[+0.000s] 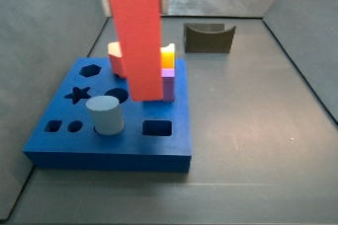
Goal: Pick up the rectangle object. Move up. Place the rectangle object on the fixture. Regrasp the rectangle object. Move to above the board. Insert the rectangle object.
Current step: Insert the rectangle object.
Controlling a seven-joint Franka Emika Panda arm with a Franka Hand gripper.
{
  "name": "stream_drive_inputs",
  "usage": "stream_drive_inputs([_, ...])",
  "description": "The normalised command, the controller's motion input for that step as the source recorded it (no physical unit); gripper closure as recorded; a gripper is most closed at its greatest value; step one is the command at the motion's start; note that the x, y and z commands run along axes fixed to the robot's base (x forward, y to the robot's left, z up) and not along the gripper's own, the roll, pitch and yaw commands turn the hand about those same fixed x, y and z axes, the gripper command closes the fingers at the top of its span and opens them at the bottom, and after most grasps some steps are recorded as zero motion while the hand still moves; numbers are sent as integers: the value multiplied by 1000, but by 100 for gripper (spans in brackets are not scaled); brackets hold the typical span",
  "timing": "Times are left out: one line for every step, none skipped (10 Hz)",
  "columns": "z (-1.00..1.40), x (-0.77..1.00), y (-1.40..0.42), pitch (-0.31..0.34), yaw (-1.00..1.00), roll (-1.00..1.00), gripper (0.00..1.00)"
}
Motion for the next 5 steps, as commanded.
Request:
stream_drive_inputs([0,477,-89,60,-57,41,100])
stream_drive_inputs([-29,477,-23,33,-74,14,100])
stream_drive_inputs([-66,469,-29,0,-40,0,100])
stream_drive_inputs([-26,326,-9,29,0,6,100])
stream_drive_inputs([-14,286,-11,20,14,0,100])
